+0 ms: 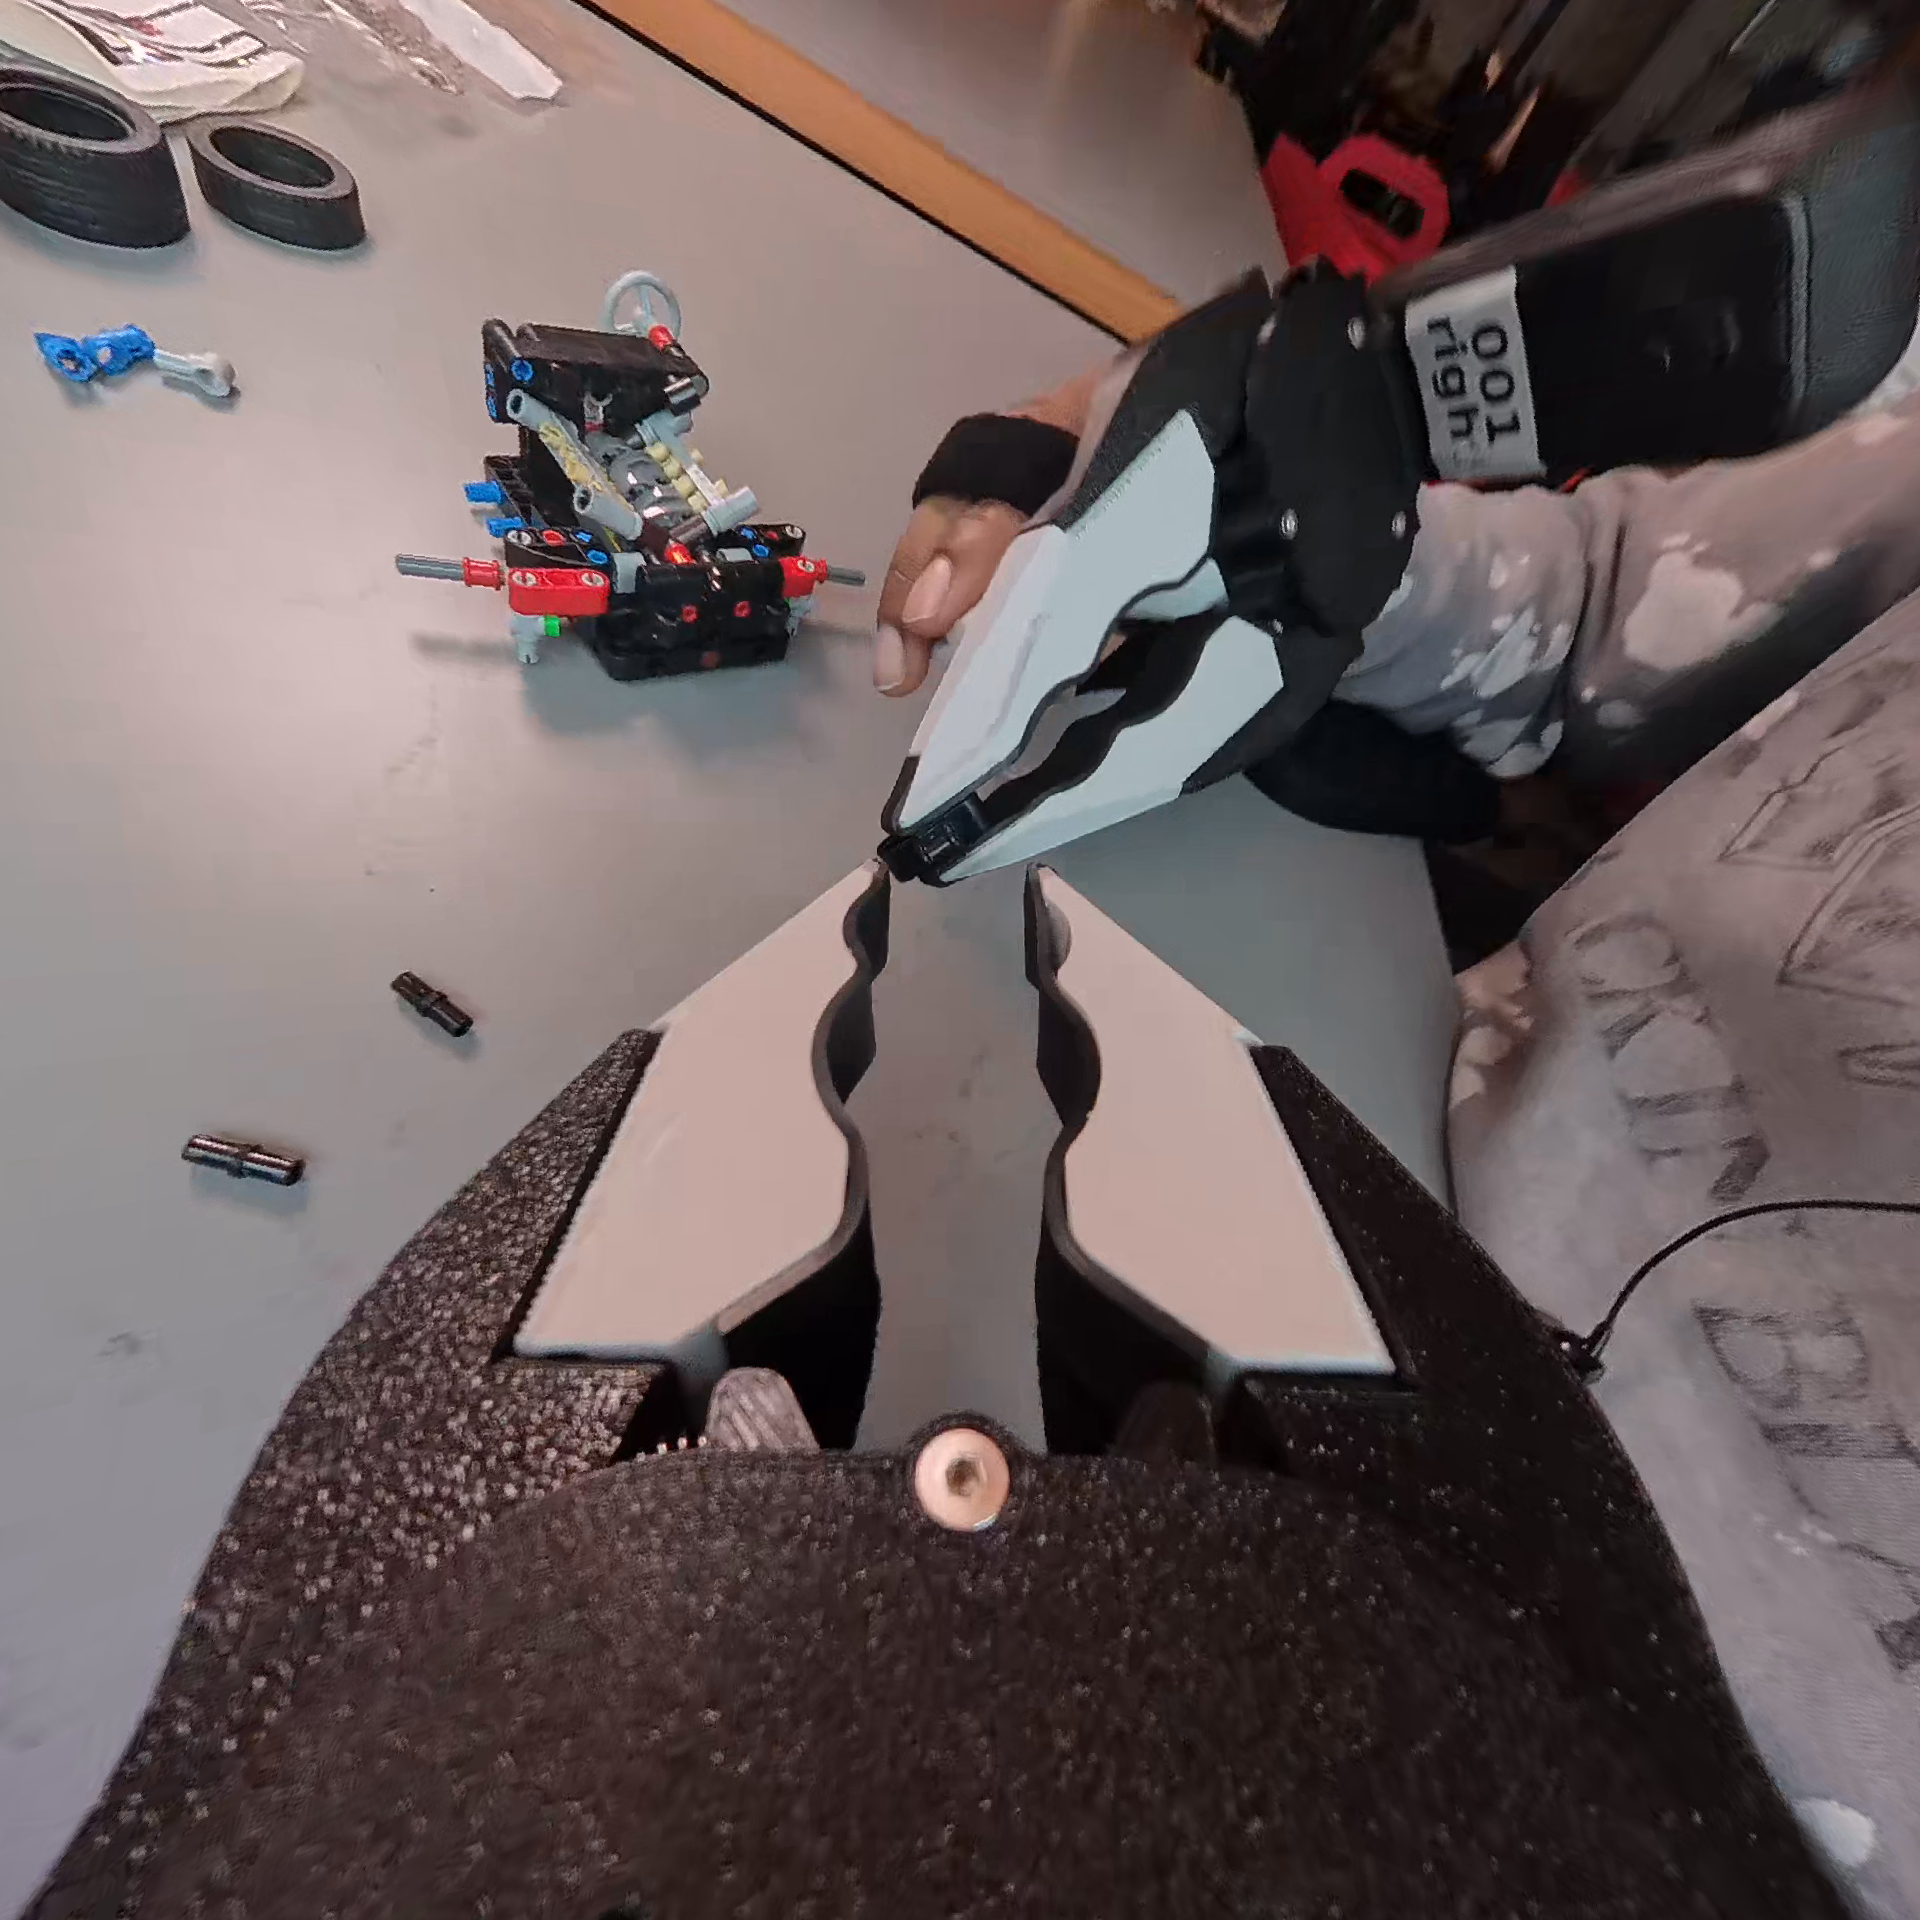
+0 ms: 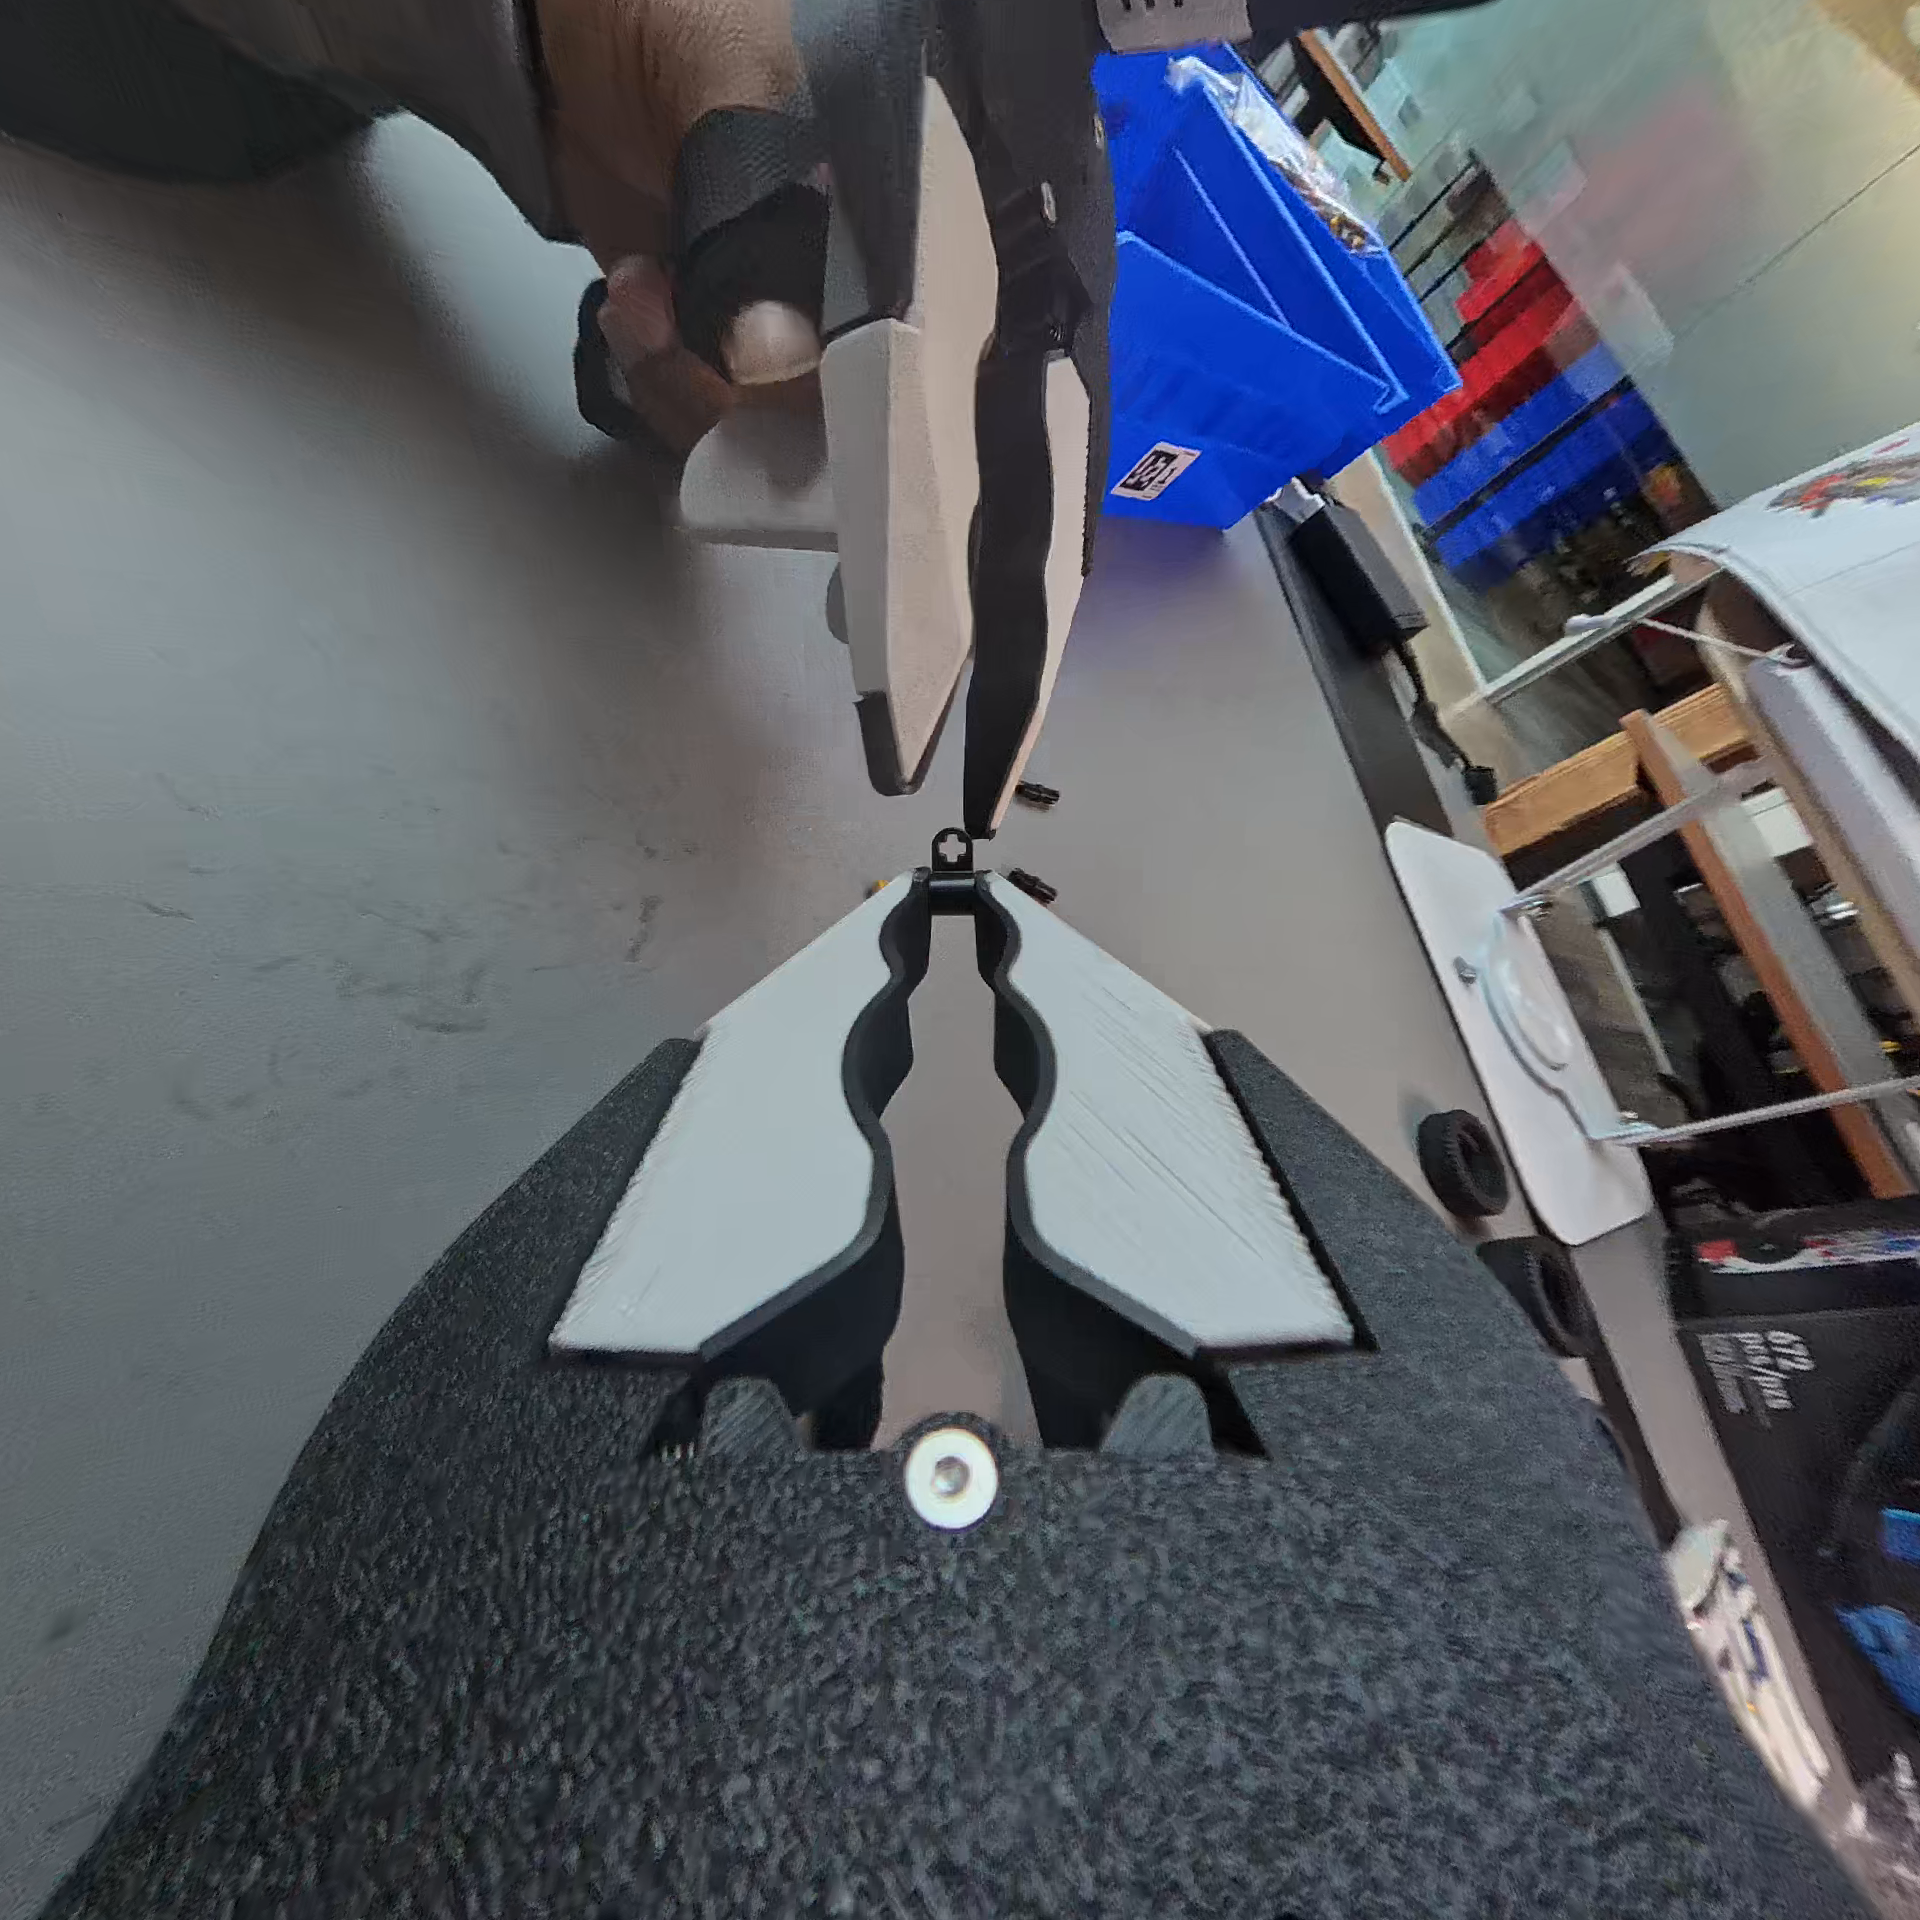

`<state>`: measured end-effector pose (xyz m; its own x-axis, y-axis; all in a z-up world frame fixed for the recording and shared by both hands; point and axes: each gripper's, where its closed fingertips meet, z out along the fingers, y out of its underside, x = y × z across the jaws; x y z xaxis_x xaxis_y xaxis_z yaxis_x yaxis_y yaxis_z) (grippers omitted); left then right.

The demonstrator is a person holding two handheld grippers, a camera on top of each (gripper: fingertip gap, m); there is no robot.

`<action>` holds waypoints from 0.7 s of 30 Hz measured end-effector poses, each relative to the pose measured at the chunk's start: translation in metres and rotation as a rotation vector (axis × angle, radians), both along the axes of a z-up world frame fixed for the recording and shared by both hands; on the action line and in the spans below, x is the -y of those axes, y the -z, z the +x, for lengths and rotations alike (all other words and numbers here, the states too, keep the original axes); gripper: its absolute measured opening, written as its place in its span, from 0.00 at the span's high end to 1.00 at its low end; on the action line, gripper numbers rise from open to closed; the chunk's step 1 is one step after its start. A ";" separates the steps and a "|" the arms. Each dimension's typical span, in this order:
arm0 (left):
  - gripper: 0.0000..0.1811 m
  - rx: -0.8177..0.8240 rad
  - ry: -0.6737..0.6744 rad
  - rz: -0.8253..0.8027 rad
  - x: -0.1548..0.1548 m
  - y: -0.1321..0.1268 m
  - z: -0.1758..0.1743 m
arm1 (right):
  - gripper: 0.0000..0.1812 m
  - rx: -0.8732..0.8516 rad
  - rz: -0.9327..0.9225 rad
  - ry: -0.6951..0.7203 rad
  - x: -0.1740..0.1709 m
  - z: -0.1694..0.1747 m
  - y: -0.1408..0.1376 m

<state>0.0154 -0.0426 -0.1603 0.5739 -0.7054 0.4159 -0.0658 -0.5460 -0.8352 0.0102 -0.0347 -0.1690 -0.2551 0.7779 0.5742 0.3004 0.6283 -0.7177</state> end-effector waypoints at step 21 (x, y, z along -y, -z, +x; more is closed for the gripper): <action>0.96 -0.148 -0.242 0.185 -0.012 -0.048 -0.045 | 0.82 -0.020 -0.127 0.110 -0.006 -0.024 -0.021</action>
<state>-0.0298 -0.0305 -0.1125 0.7785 -0.5971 0.1935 -0.0805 -0.4007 -0.9127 -0.0140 -0.0290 -0.1484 -0.1539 0.8673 0.4735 0.3470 0.4961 -0.7959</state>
